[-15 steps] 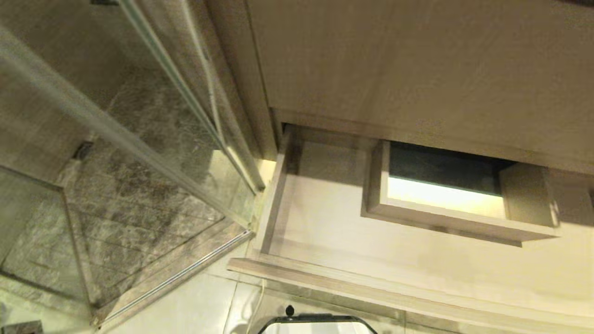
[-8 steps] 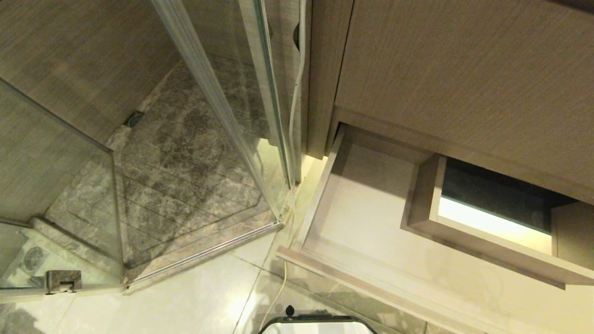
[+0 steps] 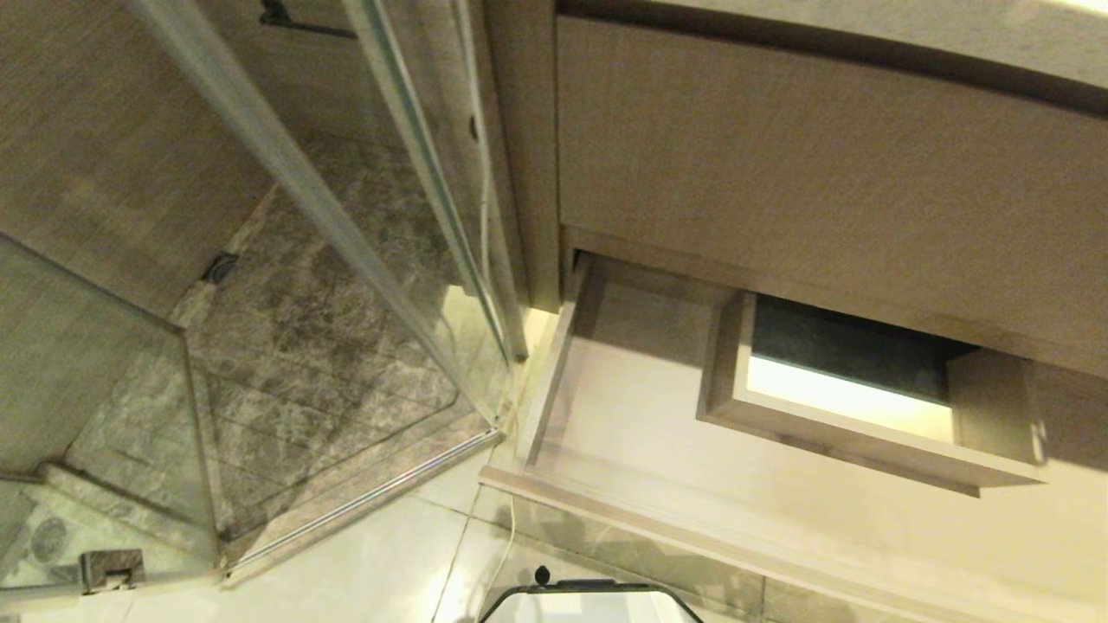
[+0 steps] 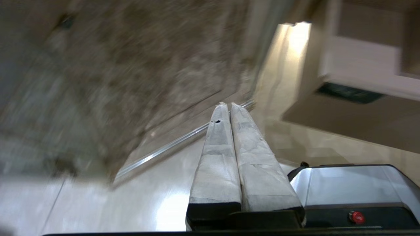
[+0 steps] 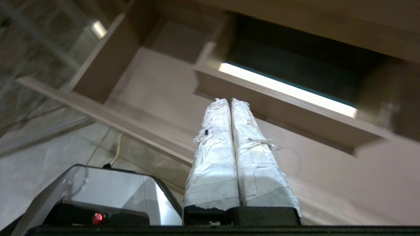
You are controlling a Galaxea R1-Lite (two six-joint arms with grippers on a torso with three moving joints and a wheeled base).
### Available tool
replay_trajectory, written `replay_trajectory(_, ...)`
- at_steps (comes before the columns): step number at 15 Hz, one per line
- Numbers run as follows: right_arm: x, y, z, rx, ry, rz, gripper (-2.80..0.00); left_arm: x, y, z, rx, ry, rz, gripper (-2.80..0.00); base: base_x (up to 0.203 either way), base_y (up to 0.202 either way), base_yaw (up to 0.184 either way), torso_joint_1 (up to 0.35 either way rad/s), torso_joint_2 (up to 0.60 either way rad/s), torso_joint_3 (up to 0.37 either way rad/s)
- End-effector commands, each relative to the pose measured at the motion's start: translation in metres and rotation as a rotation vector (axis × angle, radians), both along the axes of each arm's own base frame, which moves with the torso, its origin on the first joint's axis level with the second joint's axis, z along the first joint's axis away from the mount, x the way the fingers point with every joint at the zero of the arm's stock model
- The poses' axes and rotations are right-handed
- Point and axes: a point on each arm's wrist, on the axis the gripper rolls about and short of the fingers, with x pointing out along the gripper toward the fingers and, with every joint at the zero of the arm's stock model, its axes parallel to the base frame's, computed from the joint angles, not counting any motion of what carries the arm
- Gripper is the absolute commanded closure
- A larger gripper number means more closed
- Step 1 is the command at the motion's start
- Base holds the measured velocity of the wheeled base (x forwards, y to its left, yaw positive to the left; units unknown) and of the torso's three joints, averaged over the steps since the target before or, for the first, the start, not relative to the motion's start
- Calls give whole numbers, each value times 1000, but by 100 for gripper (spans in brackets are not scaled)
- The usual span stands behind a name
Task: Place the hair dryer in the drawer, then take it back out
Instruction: Pick up the hairdryer
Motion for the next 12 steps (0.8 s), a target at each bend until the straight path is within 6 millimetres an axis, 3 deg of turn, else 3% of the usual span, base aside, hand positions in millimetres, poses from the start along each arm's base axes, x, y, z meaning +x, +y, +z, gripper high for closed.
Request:
replay_trajectory(1,0,0,-12,-1,1,3,0,0,0,-1,0,2,0,0,-2,8,-180,252,-477,-231)
replay_trajectory(7,0,0,-12,-1,1,2,0,0,0,-1,-1,2,2,0,0,9,-176,335,-487,-234)
replay_trajectory(10,0,0,-12,-3,0,3,0,0,0,-1,-1,2,2,0,-1,6,-125,90,-154,-72)
replay_trajectory(12,0,0,-12,-2,1,3,0,0,0,-1,0,2,0,0,0,0,0,25,-35,-22)
